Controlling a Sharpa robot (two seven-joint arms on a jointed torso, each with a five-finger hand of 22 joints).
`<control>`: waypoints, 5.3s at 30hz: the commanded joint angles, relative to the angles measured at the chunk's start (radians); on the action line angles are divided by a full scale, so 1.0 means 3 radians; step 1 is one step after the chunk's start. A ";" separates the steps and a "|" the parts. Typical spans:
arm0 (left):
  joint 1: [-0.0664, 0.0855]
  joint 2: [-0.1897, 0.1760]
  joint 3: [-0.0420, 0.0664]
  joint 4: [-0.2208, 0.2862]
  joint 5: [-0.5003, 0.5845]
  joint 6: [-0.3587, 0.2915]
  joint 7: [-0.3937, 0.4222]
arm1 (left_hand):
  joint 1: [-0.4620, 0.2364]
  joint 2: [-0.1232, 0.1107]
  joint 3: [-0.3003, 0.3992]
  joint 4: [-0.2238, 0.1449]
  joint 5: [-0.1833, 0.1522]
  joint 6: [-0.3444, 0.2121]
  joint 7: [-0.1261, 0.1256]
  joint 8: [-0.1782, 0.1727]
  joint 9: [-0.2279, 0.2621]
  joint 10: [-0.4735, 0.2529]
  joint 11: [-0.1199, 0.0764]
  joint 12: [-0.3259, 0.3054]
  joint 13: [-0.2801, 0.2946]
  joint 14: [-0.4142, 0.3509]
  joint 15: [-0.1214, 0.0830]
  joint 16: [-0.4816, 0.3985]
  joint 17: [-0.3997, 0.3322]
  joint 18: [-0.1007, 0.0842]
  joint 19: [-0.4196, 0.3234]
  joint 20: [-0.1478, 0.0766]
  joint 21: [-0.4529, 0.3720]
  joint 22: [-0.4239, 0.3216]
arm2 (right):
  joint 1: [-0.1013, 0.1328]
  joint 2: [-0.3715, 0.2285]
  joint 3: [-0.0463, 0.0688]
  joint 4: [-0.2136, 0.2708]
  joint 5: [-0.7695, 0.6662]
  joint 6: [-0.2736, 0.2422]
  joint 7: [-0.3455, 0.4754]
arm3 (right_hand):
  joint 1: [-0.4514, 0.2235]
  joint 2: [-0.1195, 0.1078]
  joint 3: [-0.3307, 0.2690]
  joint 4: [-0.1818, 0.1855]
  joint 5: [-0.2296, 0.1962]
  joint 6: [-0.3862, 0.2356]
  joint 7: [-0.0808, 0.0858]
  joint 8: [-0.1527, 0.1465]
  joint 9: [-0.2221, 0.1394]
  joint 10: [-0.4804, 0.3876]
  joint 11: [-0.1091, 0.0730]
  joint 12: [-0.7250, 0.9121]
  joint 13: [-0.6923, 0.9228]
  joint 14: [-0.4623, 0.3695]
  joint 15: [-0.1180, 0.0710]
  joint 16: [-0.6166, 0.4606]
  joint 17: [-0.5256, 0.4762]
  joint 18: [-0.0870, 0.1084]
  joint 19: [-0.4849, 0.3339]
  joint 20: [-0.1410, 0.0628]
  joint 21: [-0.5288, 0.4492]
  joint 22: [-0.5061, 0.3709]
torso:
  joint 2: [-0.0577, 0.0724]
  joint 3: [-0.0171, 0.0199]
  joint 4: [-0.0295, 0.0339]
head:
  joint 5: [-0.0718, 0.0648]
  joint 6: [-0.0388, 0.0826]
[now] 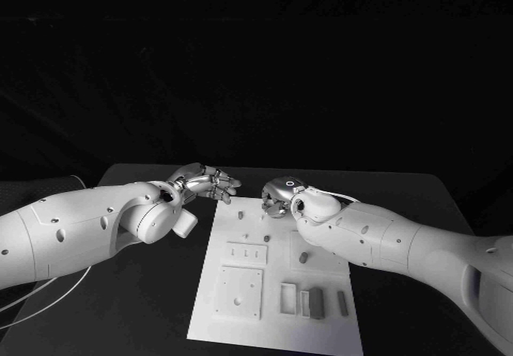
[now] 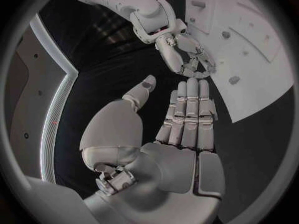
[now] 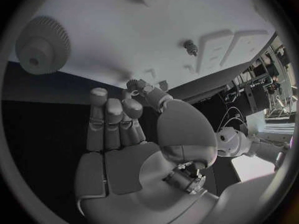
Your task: Assemble the parts on the task board
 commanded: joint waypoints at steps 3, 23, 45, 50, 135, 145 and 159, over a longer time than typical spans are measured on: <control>0.0005 0.0004 0.0003 0.0005 -0.0008 0.0002 0.0011 | -0.0001 -0.0033 -0.0005 0.0012 -0.0001 0.0015 0.0011 -0.0013 0.0005 -0.0007 0.0001 -0.0021 0.0004 0.0013 0.0001 -0.0014 0.0005 -0.0014 -0.0006 -0.0019 -0.0015 0.0004 | -0.0002 0.0001 -0.0002 -0.0002 0.0015 -0.0008 -0.0019 | -0.0019 -0.0117 0.0000 0.0081 -0.0014 -0.0234 0.0086 -0.0133 -0.0071 -0.0003 0.0093 -0.0021 -0.0012 0.0006 0.0079 0.0000 -0.0007 0.0096 0.0004 -0.0019 0.0001 0.0046 | 0.0000 -0.0002 0.0001 | -0.0002 -0.0001; 0.0005 -0.0021 0.0003 -0.0021 -0.0007 -0.0007 0.0016 | -0.0002 -0.0033 -0.0005 0.0016 -0.0001 0.0015 0.0011 -0.0018 0.0009 -0.0008 0.0001 -0.0025 0.0009 0.0013 0.0000 -0.0018 0.0008 -0.0016 -0.0006 -0.0022 -0.0019 0.0006 | 0.0012 -0.0282 0.0016 0.0342 0.0169 -0.0230 0.0014 | -0.0004 -0.0184 0.0018 0.0173 -0.0016 -0.0347 0.0138 -0.0197 -0.0128 -0.0018 0.0144 -0.0007 -0.0012 0.0005 0.0129 0.0003 -0.0008 0.0096 0.0013 -0.0017 -0.0001 0.0044 | -0.0010 -0.0003 -0.0007 | -0.0008 0.0012; 0.0014 -0.0083 0.0000 0.0024 -0.0007 -0.0020 0.0016 | 0.0009 -0.0033 -0.0002 0.0011 -0.0001 0.0022 0.0009 -0.0020 0.0016 -0.0006 0.0000 -0.0028 0.0016 0.0015 -0.0001 -0.0021 0.0013 -0.0019 -0.0004 -0.0024 -0.0023 0.0009 | 0.0118 -0.1067 0.0089 0.0887 0.0226 0.0245 -0.0033 | -0.0080 -0.0436 0.0031 0.0412 -0.0015 -0.0439 0.0162 -0.0238 -0.0182 -0.0026 0.0167 0.0031 -0.0005 0.0018 0.0151 0.0017 -0.0009 0.0096 0.0022 -0.0023 0.0008 0.0049 | -0.0041 0.0010 -0.0088 | 0.0017 0.0034; 0.0014 -0.0083 -0.0003 0.0021 -0.0007 -0.0018 0.0017 | 0.0009 -0.0032 -0.0002 0.0011 -0.0001 0.0023 0.0009 -0.0021 0.0017 -0.0006 0.0000 -0.0029 0.0017 0.0015 -0.0001 -0.0021 0.0014 -0.0019 -0.0004 -0.0024 -0.0024 0.0009 | 0.0116 -0.1048 0.0089 0.0798 0.0244 0.0228 -0.0024 | -0.0070 -0.0528 0.0056 0.0516 -0.0017 -0.0547 0.0197 -0.0285 -0.0209 -0.0061 0.0202 0.0045 0.0000 -0.0008 0.0184 0.0022 -0.0003 0.0096 0.0004 -0.0019 0.0008 0.0053 | -0.0038 0.0018 -0.0093 | 0.0011 0.0036; 0.0013 -0.0049 -0.0005 -0.0008 -0.0014 0.0001 -0.0005 | 0.0007 -0.0021 -0.0003 0.0018 -0.0001 0.0027 0.0009 -0.0037 0.0032 -0.0003 0.0000 -0.0040 0.0036 0.0018 -0.0002 -0.0031 0.0025 -0.0026 0.0002 -0.0029 -0.0036 0.0016 | 0.0032 -0.0612 0.0087 0.0077 0.0425 0.0663 0.0165 | -0.0066 0.0071 -0.0184 0.0395 -0.0172 -0.0477 0.0129 -0.0104 -0.0135 -0.0127 0.0140 0.0170 -0.0016 -0.0115 0.0130 0.0153 0.0031 0.0096 -0.0129 -0.0013 0.0105 0.0062 | -0.0044 0.0007 -0.0082 | 0.0042 -0.0056; 0.0013 -0.0050 -0.0005 -0.0009 -0.0014 -0.0005 -0.0004 | 0.0009 -0.0020 -0.0003 0.0017 -0.0001 0.0028 0.0009 -0.0039 0.0033 -0.0004 0.0000 -0.0041 0.0038 0.0019 -0.0002 -0.0032 0.0027 -0.0026 0.0002 -0.0029 -0.0037 0.0017 | 0.0032 -0.0640 0.0087 0.0123 0.0367 0.0407 0.0154 | -0.0101 0.0145 -0.0148 0.0242 -0.0173 -0.0278 0.0088 -0.0011 -0.0139 -0.0088 0.0101 0.0166 -0.0027 -0.0095 0.0095 0.0161 0.0021 0.0096 -0.0122 -0.0008 0.0122 0.0057 | -0.0044 0.0004 -0.0079 | 0.0037 -0.0043; 0.0013 -0.0065 -0.0005 -0.0005 -0.0014 -0.0023 -0.0002 | 0.0001 -0.0019 -0.0006 0.0022 -0.0001 0.0030 0.0009 -0.0042 0.0037 -0.0004 0.0001 -0.0045 0.0042 0.0019 -0.0002 -0.0035 0.0029 -0.0028 0.0003 -0.0029 -0.0040 0.0019 | 0.0099 -0.0745 0.0088 0.0390 0.0356 0.0375 0.0121 | -0.0149 0.0173 -0.0117 0.0221 -0.0172 -0.0178 0.0075 0.0027 -0.0149 -0.0070 0.0088 0.0158 -0.0034 -0.0077 0.0083 0.0160 0.0011 0.0096 -0.0108 -0.0011 0.0129 0.0051 | -0.0047 0.0003 -0.0083 | 0.0049 -0.0040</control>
